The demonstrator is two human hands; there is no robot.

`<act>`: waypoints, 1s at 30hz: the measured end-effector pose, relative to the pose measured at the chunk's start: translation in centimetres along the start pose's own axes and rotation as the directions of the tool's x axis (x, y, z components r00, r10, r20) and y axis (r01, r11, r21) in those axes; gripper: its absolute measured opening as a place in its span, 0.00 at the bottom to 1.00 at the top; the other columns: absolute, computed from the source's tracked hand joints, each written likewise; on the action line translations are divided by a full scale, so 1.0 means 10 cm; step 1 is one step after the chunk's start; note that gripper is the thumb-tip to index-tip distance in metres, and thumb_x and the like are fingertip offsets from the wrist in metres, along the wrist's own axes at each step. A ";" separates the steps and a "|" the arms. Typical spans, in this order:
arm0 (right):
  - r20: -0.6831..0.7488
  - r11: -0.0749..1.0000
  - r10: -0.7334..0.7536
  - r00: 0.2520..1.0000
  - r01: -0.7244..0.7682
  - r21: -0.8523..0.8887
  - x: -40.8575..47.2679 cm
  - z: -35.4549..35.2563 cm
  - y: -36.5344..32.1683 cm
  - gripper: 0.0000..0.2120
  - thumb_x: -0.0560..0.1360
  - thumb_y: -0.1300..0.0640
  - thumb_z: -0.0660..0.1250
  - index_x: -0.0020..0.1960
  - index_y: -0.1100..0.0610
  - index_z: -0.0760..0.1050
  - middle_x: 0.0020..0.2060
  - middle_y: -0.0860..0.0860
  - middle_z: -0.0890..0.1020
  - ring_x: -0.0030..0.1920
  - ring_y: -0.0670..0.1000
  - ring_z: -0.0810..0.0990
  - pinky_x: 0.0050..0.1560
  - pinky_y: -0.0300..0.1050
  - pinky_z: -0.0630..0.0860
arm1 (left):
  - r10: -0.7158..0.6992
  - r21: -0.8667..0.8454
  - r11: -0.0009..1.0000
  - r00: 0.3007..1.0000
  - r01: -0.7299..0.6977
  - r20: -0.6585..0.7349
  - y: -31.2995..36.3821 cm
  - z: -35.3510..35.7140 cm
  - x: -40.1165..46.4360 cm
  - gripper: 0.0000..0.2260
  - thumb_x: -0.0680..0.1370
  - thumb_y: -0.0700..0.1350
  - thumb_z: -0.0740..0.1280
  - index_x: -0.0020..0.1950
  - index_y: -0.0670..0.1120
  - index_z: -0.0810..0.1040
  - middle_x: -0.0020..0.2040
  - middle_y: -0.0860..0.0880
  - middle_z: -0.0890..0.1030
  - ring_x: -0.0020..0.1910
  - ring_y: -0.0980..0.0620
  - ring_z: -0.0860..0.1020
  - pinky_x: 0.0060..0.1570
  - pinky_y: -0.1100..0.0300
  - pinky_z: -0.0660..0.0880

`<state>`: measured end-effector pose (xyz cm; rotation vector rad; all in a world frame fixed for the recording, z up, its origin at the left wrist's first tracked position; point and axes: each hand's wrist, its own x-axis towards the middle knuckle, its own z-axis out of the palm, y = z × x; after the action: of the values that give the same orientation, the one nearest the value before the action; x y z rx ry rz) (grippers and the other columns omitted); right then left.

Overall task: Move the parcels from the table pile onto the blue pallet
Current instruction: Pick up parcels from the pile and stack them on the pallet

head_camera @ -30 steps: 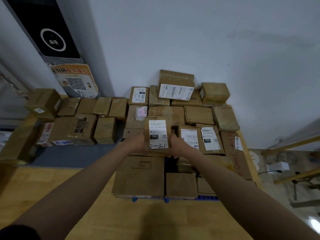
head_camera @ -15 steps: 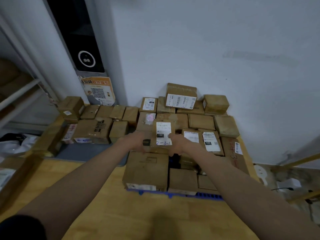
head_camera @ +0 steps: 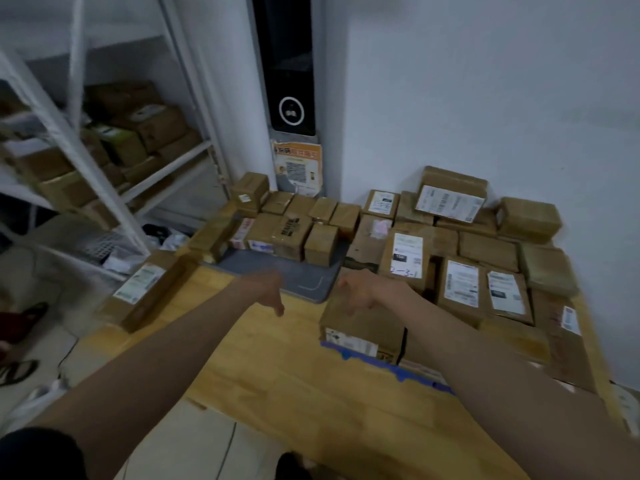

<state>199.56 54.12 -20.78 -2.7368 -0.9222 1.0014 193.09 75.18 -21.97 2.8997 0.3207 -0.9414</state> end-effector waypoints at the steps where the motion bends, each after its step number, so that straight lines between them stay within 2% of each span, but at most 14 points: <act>1: 0.004 1.000 -0.013 1.000 0.013 -0.020 0.03 0.01 -0.09 0.28 0.76 0.57 0.69 0.74 0.56 0.65 0.67 0.54 0.73 0.54 0.55 0.80 0.52 0.53 0.82 | -0.015 -0.009 1.000 1.000 0.015 -0.002 -0.11 0.03 -0.04 0.34 0.74 0.54 0.73 0.75 0.46 0.64 0.73 0.47 0.67 0.70 0.46 0.68 0.62 0.55 0.69; 3: 0.017 0.999 -0.040 0.999 0.040 -0.036 0.11 0.01 -0.25 0.31 0.76 0.56 0.68 0.76 0.56 0.62 0.68 0.53 0.72 0.49 0.53 0.80 0.43 0.48 0.81 | -0.043 -0.028 0.999 0.999 0.043 0.006 -0.32 0.09 -0.10 0.33 0.74 0.55 0.73 0.75 0.47 0.65 0.74 0.48 0.66 0.71 0.47 0.67 0.62 0.55 0.69; 5: 0.036 0.997 -0.070 0.997 0.070 -0.011 0.20 0.00 -0.41 0.33 0.76 0.55 0.69 0.77 0.56 0.60 0.70 0.52 0.69 0.47 0.51 0.77 0.35 0.41 0.74 | -0.062 -0.043 0.997 0.998 0.062 0.017 -0.51 0.13 -0.13 0.33 0.74 0.55 0.72 0.75 0.48 0.64 0.74 0.48 0.65 0.72 0.46 0.65 0.64 0.53 0.68; 7: 0.046 0.997 -0.081 0.996 0.081 0.003 0.30 -0.01 -0.57 0.33 0.76 0.55 0.70 0.77 0.56 0.61 0.71 0.52 0.68 0.53 0.51 0.76 0.39 0.39 0.74 | -0.069 -0.048 0.996 0.997 0.070 0.018 -0.70 0.17 -0.14 0.33 0.75 0.56 0.72 0.75 0.47 0.64 0.74 0.48 0.65 0.72 0.46 0.65 0.64 0.53 0.68; 10: 0.039 0.998 -0.062 0.997 0.061 0.014 0.50 0.01 -0.85 0.31 0.75 0.54 0.72 0.74 0.55 0.65 0.70 0.53 0.70 0.62 0.55 0.76 0.58 0.48 0.78 | -0.077 -0.066 0.995 0.997 0.077 0.007 -1.00 0.23 -0.10 0.33 0.74 0.56 0.72 0.75 0.48 0.65 0.74 0.48 0.65 0.72 0.46 0.65 0.64 0.52 0.69; 12: 0.047 0.998 -0.055 0.997 0.055 0.008 0.72 0.05 -1.10 0.29 0.75 0.53 0.72 0.73 0.55 0.67 0.68 0.53 0.72 0.63 0.55 0.76 0.62 0.51 0.76 | -0.074 -0.084 0.994 0.997 0.076 0.021 -1.28 0.25 -0.04 0.33 0.75 0.56 0.72 0.75 0.48 0.64 0.74 0.48 0.65 0.72 0.46 0.65 0.65 0.51 0.69; 17: 0.086 0.992 -0.039 0.996 0.028 0.126 1.22 0.16 -1.62 0.30 0.76 0.53 0.70 0.75 0.53 0.64 0.64 0.53 0.73 0.51 0.52 0.78 0.47 0.44 0.78 | -0.059 -0.120 0.991 0.998 0.062 0.026 -1.96 0.31 0.14 0.32 0.75 0.56 0.71 0.75 0.47 0.65 0.74 0.47 0.66 0.72 0.45 0.65 0.65 0.51 0.69; 21: 0.100 0.987 -0.029 0.995 0.012 0.159 1.70 0.33 -2.14 0.29 0.76 0.53 0.70 0.74 0.53 0.66 0.65 0.53 0.72 0.52 0.52 0.77 0.50 0.46 0.79 | -0.084 -0.175 0.980 0.996 0.090 0.043 -2.72 0.41 0.40 0.32 0.75 0.56 0.72 0.74 0.47 0.65 0.74 0.47 0.66 0.71 0.46 0.67 0.64 0.54 0.69; 24: 0.122 0.987 -0.009 0.992 -0.011 0.162 2.02 0.50 -2.48 0.28 0.75 0.51 0.70 0.73 0.53 0.67 0.69 0.53 0.70 0.58 0.54 0.77 0.54 0.47 0.78 | -0.117 -0.193 0.974 0.992 0.123 0.042 -3.24 0.58 0.57 0.32 0.73 0.56 0.73 0.73 0.48 0.66 0.72 0.48 0.68 0.69 0.46 0.69 0.62 0.53 0.70; 28: 0.185 0.979 0.008 0.983 -0.045 0.197 2.35 0.77 -2.84 0.29 0.75 0.50 0.69 0.73 0.52 0.68 0.69 0.53 0.69 0.60 0.55 0.77 0.53 0.45 0.77 | -0.155 -0.193 0.968 0.988 0.157 0.027 -3.79 0.80 0.75 0.25 0.72 0.56 0.74 0.62 0.43 0.74 0.59 0.44 0.77 0.54 0.45 0.78 0.50 0.53 0.76; 30: 0.222 0.976 -0.001 0.975 -0.047 0.211 2.50 0.89 -2.99 0.29 0.75 0.50 0.69 0.74 0.52 0.67 0.70 0.53 0.70 0.60 0.55 0.77 0.51 0.44 0.76 | -0.175 -0.203 0.964 0.984 0.174 0.016 -4.01 0.90 0.80 0.24 0.72 0.55 0.72 0.62 0.43 0.74 0.56 0.44 0.78 0.51 0.45 0.78 0.50 0.52 0.77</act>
<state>193.92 91.57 -33.56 -2.4997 -0.7591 1.3463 185.44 114.52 -34.26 2.7195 0.6423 -0.8711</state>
